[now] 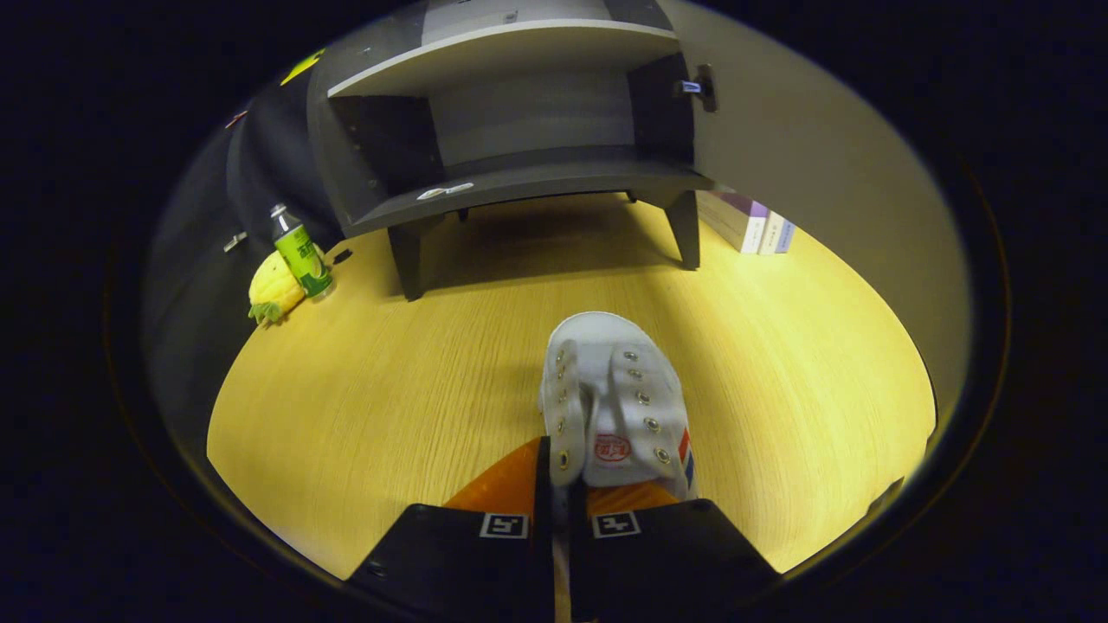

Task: Open the shoe cabinet door, grab the shoes and put them into the shoe cabinet, then close the shoe cabinet door.

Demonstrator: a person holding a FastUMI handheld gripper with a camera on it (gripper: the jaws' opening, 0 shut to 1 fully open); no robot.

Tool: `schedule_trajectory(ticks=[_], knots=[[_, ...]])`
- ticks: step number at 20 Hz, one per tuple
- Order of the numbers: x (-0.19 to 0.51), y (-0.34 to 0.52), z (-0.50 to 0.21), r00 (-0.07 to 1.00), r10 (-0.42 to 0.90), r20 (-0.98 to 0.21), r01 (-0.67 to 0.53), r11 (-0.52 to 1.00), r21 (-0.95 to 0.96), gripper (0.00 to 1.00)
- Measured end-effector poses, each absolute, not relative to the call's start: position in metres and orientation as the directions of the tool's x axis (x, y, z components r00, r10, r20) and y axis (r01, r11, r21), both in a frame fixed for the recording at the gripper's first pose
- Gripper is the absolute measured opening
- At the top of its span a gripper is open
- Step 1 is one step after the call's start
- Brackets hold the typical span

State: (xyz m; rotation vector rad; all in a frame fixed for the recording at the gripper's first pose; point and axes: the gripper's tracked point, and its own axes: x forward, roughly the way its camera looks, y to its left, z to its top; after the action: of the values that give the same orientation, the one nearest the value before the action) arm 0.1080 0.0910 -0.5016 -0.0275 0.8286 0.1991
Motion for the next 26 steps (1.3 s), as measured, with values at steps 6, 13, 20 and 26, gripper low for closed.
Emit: schedule_trajectory(ticks=[6, 13, 20, 26], knots=[[0.115, 0.089, -0.487, 0.680, 0.140, -0.719, -0.192, 0.981, 0.010, 0.05], [0.118, 0.107, -0.462, 0.731, 0.113, -0.673, -0.189, 0.981, -0.041, 0.05], [0.110, 0.115, -0.387, 0.788, 0.086, -0.609, -0.164, 0.984, -0.074, 0.05], [0.108, 0.126, -0.284, 0.836, 0.085, -0.543, -0.140, 0.988, -0.061, 0.05]])
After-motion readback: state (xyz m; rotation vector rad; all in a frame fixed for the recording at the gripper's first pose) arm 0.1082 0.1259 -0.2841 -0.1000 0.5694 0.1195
